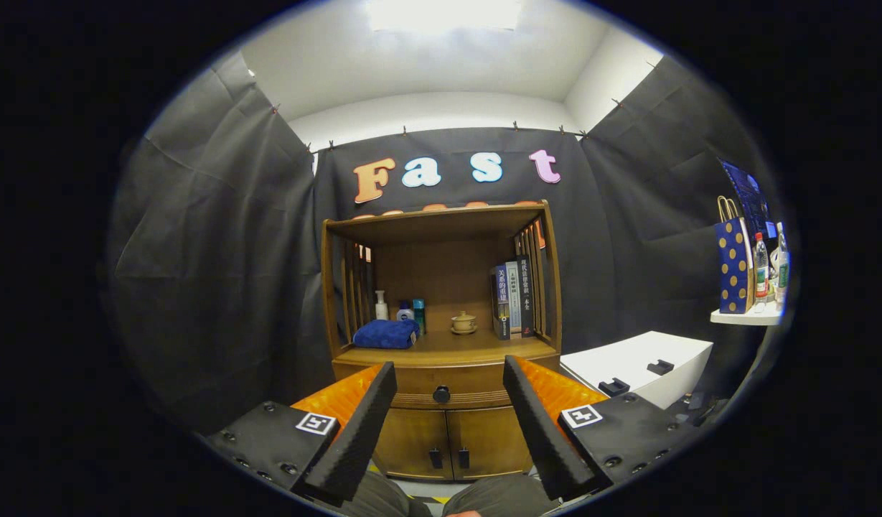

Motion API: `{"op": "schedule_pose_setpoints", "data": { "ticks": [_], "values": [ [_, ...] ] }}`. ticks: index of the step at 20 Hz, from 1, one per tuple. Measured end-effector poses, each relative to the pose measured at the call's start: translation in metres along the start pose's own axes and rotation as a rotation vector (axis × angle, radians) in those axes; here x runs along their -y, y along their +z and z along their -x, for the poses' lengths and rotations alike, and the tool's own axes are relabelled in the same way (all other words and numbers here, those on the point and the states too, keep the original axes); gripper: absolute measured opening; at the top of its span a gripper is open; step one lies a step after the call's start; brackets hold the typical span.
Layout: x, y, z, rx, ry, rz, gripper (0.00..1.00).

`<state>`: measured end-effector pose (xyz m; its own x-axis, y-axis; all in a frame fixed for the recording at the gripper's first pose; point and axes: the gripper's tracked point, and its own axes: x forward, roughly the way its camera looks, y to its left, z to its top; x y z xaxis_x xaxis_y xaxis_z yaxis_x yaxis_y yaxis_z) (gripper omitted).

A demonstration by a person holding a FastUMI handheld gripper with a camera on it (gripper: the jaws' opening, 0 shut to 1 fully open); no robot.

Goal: Pull open the drawer, take out the items inside it, and place them on the countertop above the cabinet.

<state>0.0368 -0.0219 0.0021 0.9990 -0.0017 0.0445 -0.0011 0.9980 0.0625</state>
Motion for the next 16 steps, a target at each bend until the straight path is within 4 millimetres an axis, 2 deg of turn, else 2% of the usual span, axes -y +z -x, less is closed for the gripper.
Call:
{"op": "schedule_pose_setpoints", "data": {
  "ticks": [4, 6, 8, 11, 14, 15, 16],
  "values": [
    [0.001, 0.008, -0.024, 0.033, -0.017, 0.02, 0.98],
    [0.0, 0.009, -0.047, 0.048, -0.027, 0.033, 0.98],
    [-0.005, 0.001, -0.077, 0.047, -0.031, 0.059, 0.98],
    [-0.02, -0.028, -0.119, 0.028, -0.021, 0.085, 0.98],
    [-0.046, -0.066, -0.154, -0.007, 0.034, 0.115, 0.98],
    [-0.044, -0.079, -0.165, -0.022, 0.034, 0.116, 0.98],
    [-0.046, -0.084, -0.176, -0.003, 0.038, 0.101, 0.98]
  ]
}}
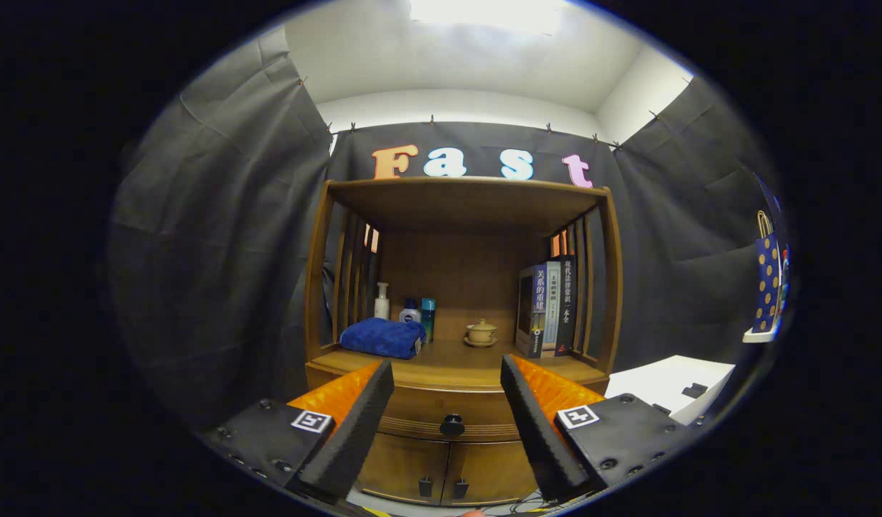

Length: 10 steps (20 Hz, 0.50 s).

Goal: Pull open the drawer, take out the items inside it, and place them on the countertop above the cabinet.

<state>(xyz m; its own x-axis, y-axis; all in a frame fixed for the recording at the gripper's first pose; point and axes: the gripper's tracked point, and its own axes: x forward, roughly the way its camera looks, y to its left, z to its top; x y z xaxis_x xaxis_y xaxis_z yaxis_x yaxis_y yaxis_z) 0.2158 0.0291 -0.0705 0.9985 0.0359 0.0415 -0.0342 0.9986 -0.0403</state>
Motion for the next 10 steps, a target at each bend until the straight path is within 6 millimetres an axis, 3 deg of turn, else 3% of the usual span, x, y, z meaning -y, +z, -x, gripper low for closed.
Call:
{"op": "schedule_pose_setpoints", "data": {
  "ticks": [3, 4, 7, 10],
  "values": [
    [-0.009, -0.013, -0.023, 0.059, 0.037, -0.007, 0.98],
    [-0.015, -0.026, -0.032, 0.04, 0.06, -0.005, 0.98],
    [-0.006, -0.084, -0.067, -0.064, 0.059, -0.025, 0.98],
    [0.018, -0.135, -0.098, -0.155, 0.006, -0.044, 0.98]
  ]
}}
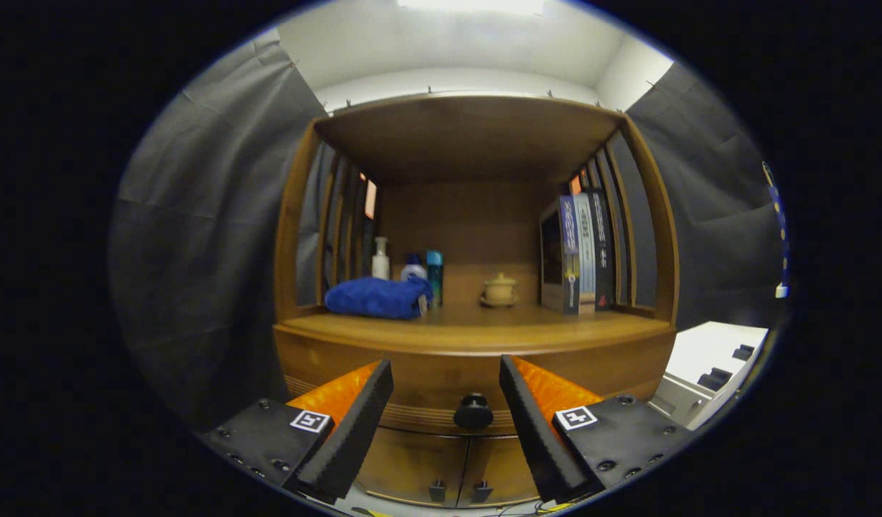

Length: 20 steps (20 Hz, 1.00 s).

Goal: Pull open the drawer, take out the items inside it, and place them on the countertop above the cabinet.

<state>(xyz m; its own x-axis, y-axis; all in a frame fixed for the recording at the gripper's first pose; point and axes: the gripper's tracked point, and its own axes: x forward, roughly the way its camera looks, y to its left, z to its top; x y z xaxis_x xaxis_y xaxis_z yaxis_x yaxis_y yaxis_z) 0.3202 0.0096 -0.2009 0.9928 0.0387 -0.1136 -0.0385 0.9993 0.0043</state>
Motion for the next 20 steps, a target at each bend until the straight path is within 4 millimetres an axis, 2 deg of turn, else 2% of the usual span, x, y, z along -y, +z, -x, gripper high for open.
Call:
{"op": "schedule_pose_setpoints", "data": {
  "ticks": [2, 3, 5, 6, 11, 12, 15, 18, 20],
  "values": [
    [0.015, -0.027, -0.025, -0.049, -0.026, -0.04, 0.96],
    [0.022, -0.032, -0.035, -0.054, -0.04, -0.057, 0.96],
    [0.027, -0.045, -0.044, -0.077, -0.053, -0.088, 0.91],
    [0.023, -0.049, -0.046, -0.093, -0.033, -0.099, 0.89],
    [0.019, -0.049, -0.065, -0.084, -0.021, -0.023, 0.74],
    [0.016, -0.05, -0.067, -0.094, -0.021, -0.017, 0.74],
    [0.018, -0.05, -0.066, -0.088, -0.036, 0.022, 0.57],
    [0.019, -0.052, -0.067, -0.109, -0.021, -0.044, 0.4],
    [0.021, -0.051, -0.063, -0.116, -0.043, -0.041, 0.32]
  ]
}}
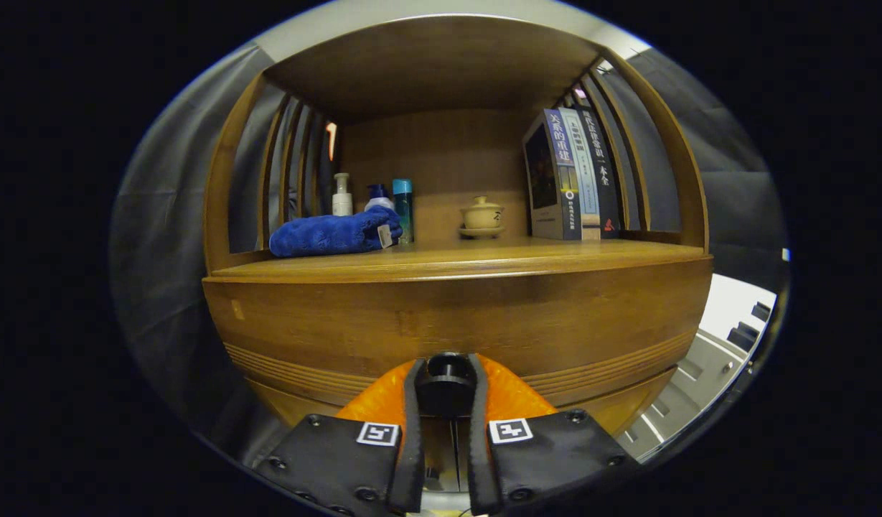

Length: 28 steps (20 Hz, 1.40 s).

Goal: Pull open the drawer, take out the items inside it, and place them on the countertop above the cabinet.

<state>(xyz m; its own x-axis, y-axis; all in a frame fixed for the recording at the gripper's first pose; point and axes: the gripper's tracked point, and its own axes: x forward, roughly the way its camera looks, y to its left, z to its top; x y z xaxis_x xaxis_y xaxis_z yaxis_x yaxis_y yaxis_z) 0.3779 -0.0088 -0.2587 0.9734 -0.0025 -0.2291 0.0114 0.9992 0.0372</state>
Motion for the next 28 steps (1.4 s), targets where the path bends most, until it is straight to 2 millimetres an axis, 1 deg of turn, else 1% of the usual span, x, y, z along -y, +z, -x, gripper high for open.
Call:
{"op": "schedule_pose_setpoints", "data": {
  "ticks": [1, 2, 6, 8, 10, 12, 14, 17, 19, 22, 25, 28],
  "values": [
    [-0.002, -0.001, 0.002, -0.004, -0.003, 0.003, 0.33],
    [-0.003, -0.002, 0.009, -0.005, 0.0, 0.003, 0.32],
    [-0.005, -0.007, 0.051, 0.007, 0.002, -0.009, 0.32],
    [-0.008, -0.009, 0.069, 0.007, 0.009, -0.023, 0.32],
    [-0.006, -0.011, 0.09, 0.003, 0.004, -0.002, 0.32],
    [-0.009, -0.015, 0.106, -0.014, 0.01, -0.013, 0.32],
    [-0.01, -0.017, 0.127, -0.016, 0.018, -0.018, 0.32],
    [-0.01, -0.02, 0.144, -0.012, 0.015, -0.004, 0.32],
    [-0.013, -0.022, 0.161, -0.011, 0.02, -0.009, 0.32],
    [-0.013, -0.029, 0.179, -0.03, 0.025, -0.004, 0.32],
    [-0.013, -0.034, 0.194, -0.039, 0.032, 0.002, 0.32],
    [-0.013, -0.038, 0.202, -0.05, 0.036, -0.001, 0.32]
  ]
}}
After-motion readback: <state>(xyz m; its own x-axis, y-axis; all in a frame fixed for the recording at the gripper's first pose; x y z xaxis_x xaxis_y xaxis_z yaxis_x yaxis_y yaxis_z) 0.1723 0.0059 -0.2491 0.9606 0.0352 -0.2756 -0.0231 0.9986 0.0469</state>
